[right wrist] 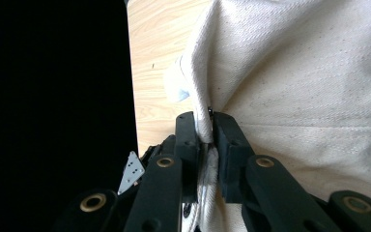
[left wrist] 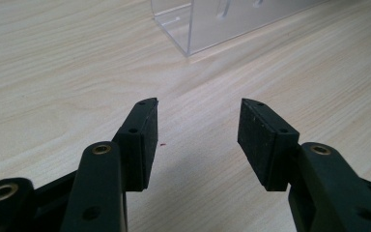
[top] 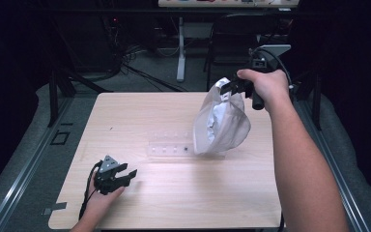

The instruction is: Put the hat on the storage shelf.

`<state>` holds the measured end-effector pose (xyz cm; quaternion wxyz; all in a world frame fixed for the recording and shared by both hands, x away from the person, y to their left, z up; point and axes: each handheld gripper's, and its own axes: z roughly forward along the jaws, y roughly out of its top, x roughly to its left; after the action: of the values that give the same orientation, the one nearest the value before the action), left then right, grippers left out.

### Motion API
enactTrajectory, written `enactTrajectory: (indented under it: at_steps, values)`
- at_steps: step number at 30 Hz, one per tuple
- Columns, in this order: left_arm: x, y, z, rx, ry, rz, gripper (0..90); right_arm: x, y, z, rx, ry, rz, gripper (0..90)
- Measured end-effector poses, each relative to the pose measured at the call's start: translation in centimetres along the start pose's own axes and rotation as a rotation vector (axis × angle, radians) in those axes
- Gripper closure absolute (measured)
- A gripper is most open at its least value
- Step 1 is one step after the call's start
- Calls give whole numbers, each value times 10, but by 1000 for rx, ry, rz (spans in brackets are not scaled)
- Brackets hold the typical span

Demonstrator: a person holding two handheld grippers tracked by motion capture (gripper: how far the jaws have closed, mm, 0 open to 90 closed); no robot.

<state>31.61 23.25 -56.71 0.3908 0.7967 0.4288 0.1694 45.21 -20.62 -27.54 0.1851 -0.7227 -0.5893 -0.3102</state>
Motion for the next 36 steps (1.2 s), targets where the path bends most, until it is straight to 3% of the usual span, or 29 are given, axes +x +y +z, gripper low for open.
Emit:
enactTrajectory:
  at_steps: [14,36]
  values:
    - [0,1,0,15,-4,1,496,3,6,13,-17,6,21,815]
    - [-3,2,0,-11,4,12,494,13,11,37,-24,7,32,815]
